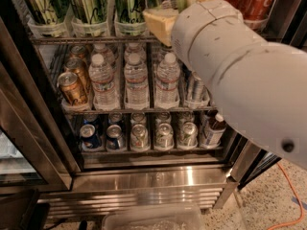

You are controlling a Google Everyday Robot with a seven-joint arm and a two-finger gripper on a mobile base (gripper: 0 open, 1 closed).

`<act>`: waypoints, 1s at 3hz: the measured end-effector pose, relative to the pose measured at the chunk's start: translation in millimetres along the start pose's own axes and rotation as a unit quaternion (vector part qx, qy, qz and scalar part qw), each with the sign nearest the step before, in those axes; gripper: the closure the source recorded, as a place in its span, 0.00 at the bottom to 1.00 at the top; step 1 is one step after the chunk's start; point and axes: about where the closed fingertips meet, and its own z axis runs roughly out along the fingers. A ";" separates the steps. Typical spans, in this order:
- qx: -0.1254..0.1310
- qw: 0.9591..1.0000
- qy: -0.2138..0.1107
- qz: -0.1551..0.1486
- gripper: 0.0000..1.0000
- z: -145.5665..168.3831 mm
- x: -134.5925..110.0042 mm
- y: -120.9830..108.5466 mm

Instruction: Pick green can from top shelf of fridge

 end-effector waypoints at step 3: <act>-0.066 0.997 0.031 -0.022 1.00 -11.4 -0.5 -5.4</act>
Offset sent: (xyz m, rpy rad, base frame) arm -0.0012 -0.0197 0.0067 -0.0456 0.0331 0.0338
